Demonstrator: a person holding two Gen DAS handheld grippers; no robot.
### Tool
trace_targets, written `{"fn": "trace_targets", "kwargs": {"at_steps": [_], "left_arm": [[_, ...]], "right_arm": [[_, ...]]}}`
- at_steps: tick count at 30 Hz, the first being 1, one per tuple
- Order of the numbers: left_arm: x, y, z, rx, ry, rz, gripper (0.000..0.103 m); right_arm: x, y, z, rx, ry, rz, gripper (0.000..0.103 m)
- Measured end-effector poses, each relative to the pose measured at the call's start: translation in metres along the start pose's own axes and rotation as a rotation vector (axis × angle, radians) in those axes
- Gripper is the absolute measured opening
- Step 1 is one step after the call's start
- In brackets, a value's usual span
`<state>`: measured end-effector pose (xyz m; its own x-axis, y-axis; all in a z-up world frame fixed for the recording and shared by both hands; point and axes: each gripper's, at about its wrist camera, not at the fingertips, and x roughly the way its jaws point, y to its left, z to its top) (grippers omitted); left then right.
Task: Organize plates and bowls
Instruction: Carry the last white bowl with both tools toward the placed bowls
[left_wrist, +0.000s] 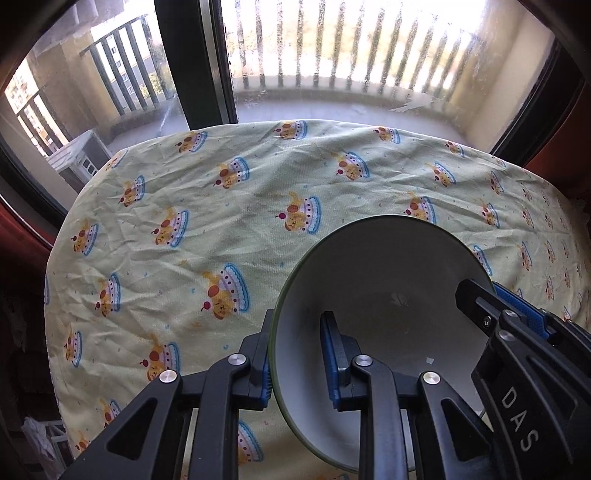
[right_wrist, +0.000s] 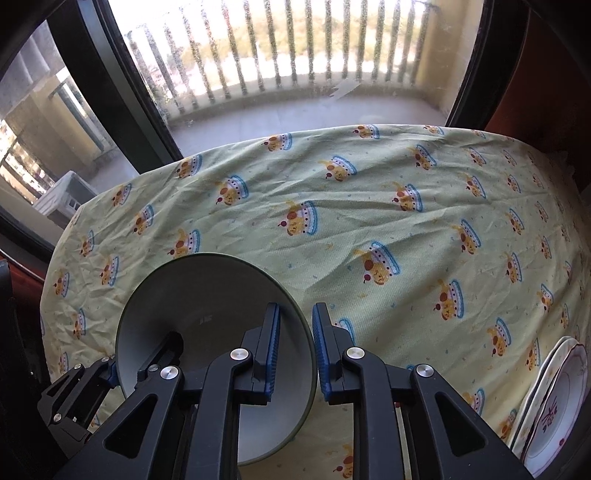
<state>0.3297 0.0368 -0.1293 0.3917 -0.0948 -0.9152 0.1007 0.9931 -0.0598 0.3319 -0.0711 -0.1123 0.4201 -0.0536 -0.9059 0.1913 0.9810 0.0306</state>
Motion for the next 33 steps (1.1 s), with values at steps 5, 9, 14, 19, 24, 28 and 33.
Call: {"fn": "trace_targets", "kwargs": {"at_steps": [5, 9, 14, 19, 24, 28, 33], "left_arm": [[-0.004, -0.001, -0.002, -0.007, 0.002, 0.012, 0.021], [-0.017, -0.008, -0.007, 0.0, -0.026, 0.039, 0.021], [-0.038, -0.017, -0.013, -0.038, -0.046, 0.045, 0.021], [-0.064, -0.034, -0.022, -0.058, -0.08, 0.062, 0.021], [-0.088, -0.05, -0.034, -0.101, -0.106, 0.072, 0.021], [-0.105, -0.062, -0.042, -0.127, -0.126, 0.083, 0.021], [-0.125, -0.081, -0.054, -0.143, -0.157, 0.092, 0.021]], "right_arm": [[0.001, -0.002, -0.001, -0.028, 0.011, 0.006, 0.021], [-0.009, -0.008, -0.006, -0.023, 0.011, 0.03, 0.018], [-0.029, -0.016, -0.009, -0.05, -0.009, 0.053, 0.018], [-0.056, -0.031, -0.012, -0.072, -0.033, 0.072, 0.018], [-0.083, -0.048, -0.015, -0.104, -0.06, 0.091, 0.018], [-0.102, -0.063, -0.02, -0.125, -0.081, 0.111, 0.018], [-0.125, -0.083, -0.028, -0.143, -0.114, 0.13, 0.018]]}}
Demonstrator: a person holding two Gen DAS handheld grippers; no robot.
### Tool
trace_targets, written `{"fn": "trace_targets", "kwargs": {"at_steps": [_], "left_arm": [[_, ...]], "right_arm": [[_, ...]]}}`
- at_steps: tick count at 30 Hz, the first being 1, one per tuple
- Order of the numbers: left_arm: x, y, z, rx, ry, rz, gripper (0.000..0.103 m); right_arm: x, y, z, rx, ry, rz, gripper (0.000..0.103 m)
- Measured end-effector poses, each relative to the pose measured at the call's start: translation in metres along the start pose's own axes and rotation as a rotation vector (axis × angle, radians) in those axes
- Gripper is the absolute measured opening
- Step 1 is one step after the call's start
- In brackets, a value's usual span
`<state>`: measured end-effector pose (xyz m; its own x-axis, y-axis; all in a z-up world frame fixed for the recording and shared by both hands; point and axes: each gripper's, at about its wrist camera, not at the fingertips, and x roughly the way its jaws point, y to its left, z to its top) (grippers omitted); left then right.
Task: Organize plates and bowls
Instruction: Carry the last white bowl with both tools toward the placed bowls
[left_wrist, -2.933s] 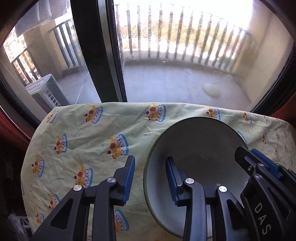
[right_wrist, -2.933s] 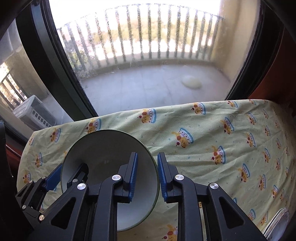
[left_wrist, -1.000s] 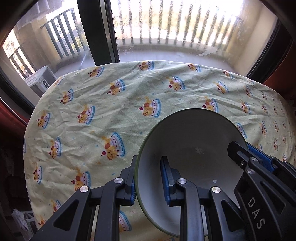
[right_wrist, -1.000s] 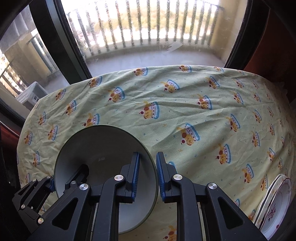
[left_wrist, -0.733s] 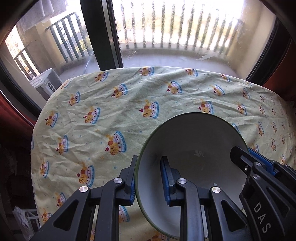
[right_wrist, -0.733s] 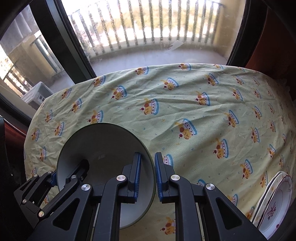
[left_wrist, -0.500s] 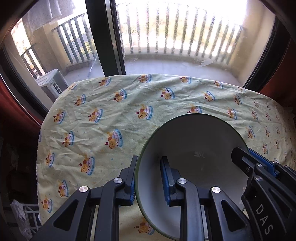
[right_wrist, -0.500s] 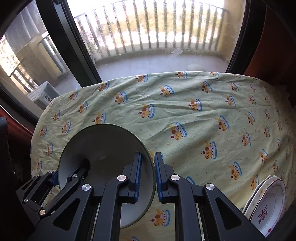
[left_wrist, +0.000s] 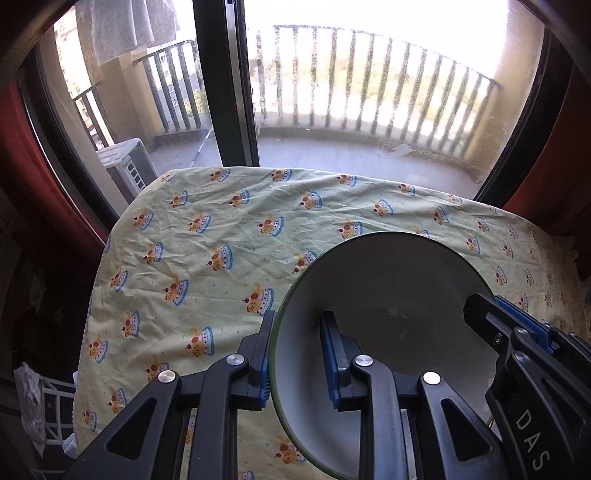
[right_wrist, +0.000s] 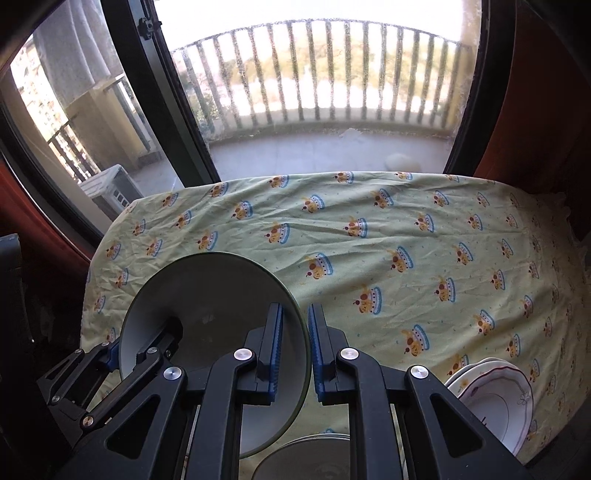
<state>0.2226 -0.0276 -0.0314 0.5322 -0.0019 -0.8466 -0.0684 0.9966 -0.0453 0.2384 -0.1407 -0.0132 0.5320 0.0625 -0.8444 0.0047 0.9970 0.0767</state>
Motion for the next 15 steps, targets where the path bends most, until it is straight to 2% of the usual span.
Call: {"fn": "trace_targets", "kwargs": {"at_steps": [15], "left_arm": [[-0.045, -0.04, -0.043, -0.035, -0.049, 0.022, 0.021]], "right_arm": [[-0.053, -0.047, -0.034, -0.043, -0.051, 0.047, 0.018]]}}
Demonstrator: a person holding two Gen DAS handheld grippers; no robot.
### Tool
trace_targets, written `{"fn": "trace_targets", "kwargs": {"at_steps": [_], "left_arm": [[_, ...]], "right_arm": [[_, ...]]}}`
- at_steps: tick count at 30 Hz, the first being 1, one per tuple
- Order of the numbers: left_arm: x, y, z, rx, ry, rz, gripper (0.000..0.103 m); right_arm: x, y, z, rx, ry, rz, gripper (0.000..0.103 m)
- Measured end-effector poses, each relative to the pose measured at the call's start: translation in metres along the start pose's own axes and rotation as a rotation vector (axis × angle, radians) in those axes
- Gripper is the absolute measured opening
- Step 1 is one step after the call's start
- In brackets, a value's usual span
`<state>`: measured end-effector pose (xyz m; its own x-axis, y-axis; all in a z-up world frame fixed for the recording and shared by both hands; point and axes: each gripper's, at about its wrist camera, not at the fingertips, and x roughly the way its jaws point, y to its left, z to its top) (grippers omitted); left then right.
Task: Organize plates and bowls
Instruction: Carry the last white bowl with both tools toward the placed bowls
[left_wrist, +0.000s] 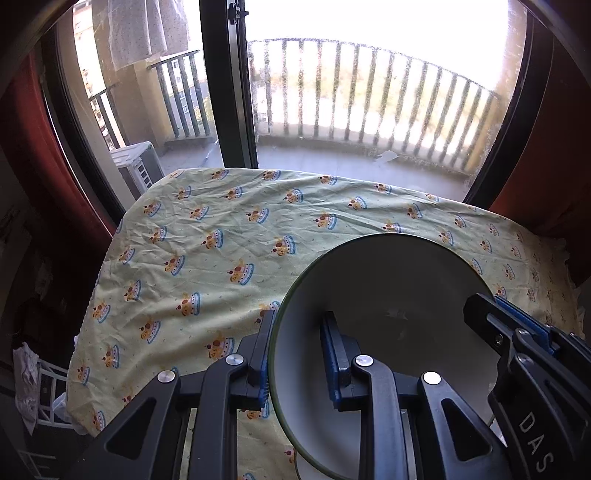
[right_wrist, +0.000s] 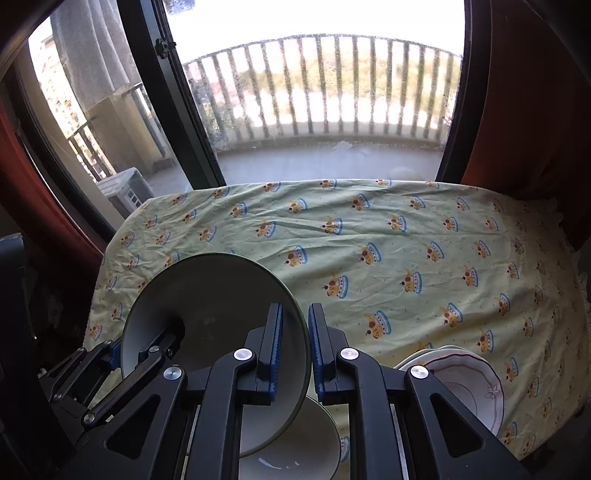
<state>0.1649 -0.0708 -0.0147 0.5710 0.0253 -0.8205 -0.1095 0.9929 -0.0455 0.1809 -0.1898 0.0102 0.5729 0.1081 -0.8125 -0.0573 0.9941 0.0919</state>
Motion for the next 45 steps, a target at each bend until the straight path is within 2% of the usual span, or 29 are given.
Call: {"fn": "trace_targets", "kwargs": {"at_steps": [11, 20, 30, 36, 45], "left_arm": [[-0.005, -0.015, -0.042, -0.007, 0.017, 0.01, 0.022], [0.01, -0.024, -0.07, 0.023, 0.074, 0.013, 0.024], [0.025, -0.015, -0.084, -0.001, 0.119, 0.055, 0.026], [0.036, -0.012, -0.091, -0.02, 0.157, 0.055, 0.026], [0.043, -0.013, -0.092, -0.003, 0.166, 0.048, 0.027]], "right_arm": [[-0.013, -0.02, -0.039, -0.031, 0.014, 0.01, 0.018], [0.0, -0.031, -0.07, -0.037, 0.084, 0.004, 0.018], [0.014, -0.025, -0.087, -0.089, 0.153, 0.012, 0.018], [0.028, -0.019, -0.092, -0.11, 0.187, 0.02, 0.017], [0.028, -0.019, -0.097, -0.093, 0.117, -0.01, 0.019]]}}
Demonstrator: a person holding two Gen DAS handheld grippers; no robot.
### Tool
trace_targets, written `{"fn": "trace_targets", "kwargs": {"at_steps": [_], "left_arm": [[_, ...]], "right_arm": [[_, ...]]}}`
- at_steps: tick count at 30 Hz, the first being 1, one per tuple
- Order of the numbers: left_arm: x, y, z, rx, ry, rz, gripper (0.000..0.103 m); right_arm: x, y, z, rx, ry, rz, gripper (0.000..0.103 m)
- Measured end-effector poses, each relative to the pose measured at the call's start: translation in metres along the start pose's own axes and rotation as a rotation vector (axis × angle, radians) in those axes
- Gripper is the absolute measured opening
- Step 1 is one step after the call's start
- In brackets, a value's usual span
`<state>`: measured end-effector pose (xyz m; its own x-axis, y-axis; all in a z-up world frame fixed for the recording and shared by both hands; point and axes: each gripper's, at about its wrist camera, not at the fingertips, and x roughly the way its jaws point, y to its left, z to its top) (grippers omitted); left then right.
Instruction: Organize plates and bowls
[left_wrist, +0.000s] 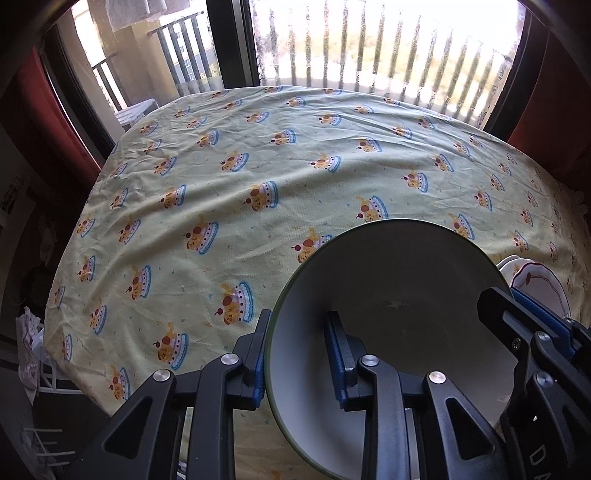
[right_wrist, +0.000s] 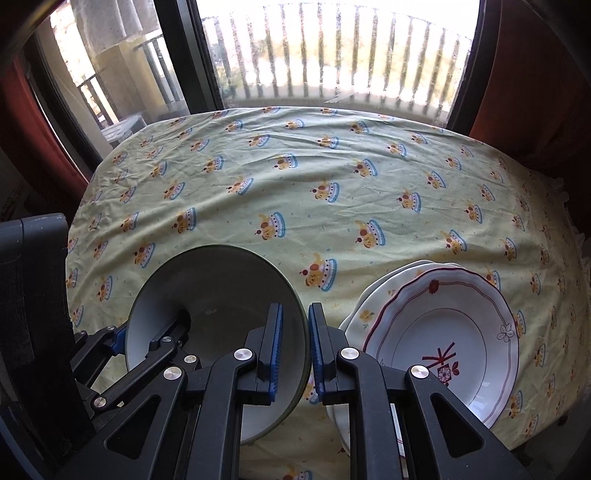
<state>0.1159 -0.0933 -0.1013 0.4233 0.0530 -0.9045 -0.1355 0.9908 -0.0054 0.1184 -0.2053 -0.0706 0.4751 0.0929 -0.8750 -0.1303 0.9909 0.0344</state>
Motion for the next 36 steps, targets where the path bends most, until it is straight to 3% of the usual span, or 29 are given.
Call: {"fn": "trace_targets", "kwargs": {"at_steps": [2, 5, 7, 10, 16, 19, 22, 27, 31, 36], "left_arm": [[0.0, 0.0, 0.001, 0.003, 0.006, -0.011, 0.029], [-0.003, 0.001, 0.001, 0.021, 0.017, -0.016, 0.037], [-0.005, 0.003, 0.001, 0.032, 0.027, -0.028, 0.046], [-0.006, 0.009, 0.001, 0.05, 0.036, -0.054, 0.065], [0.003, 0.018, 0.006, 0.112, 0.069, -0.128, 0.082], [0.015, 0.021, 0.01, 0.121, 0.109, -0.194, 0.082], [0.027, 0.027, 0.016, 0.083, 0.145, -0.338, 0.082], [0.042, 0.024, 0.022, 0.089, 0.183, -0.448, 0.081], [0.05, 0.018, 0.021, 0.126, 0.226, -0.484, 0.078], [0.055, 0.016, 0.016, 0.155, 0.256, -0.502, 0.075]], "right_arm": [[0.0, -0.001, 0.0, 0.012, -0.008, 0.009, 0.02], [0.001, -0.003, 0.0, 0.032, -0.006, 0.044, 0.032], [0.002, -0.005, 0.0, 0.059, 0.009, 0.053, 0.054], [0.002, -0.005, -0.003, 0.093, 0.022, 0.063, 0.061], [0.006, -0.01, -0.005, 0.232, 0.037, 0.085, 0.068], [0.008, -0.006, -0.006, 0.249, 0.04, 0.065, 0.072], [0.009, -0.005, -0.006, 0.296, 0.047, 0.016, 0.072], [0.005, -0.002, -0.002, 0.329, 0.039, -0.077, 0.074], [0.004, -0.002, -0.004, 0.362, 0.059, -0.131, 0.074], [0.012, -0.006, -0.013, 0.439, 0.098, -0.131, 0.074]]}}
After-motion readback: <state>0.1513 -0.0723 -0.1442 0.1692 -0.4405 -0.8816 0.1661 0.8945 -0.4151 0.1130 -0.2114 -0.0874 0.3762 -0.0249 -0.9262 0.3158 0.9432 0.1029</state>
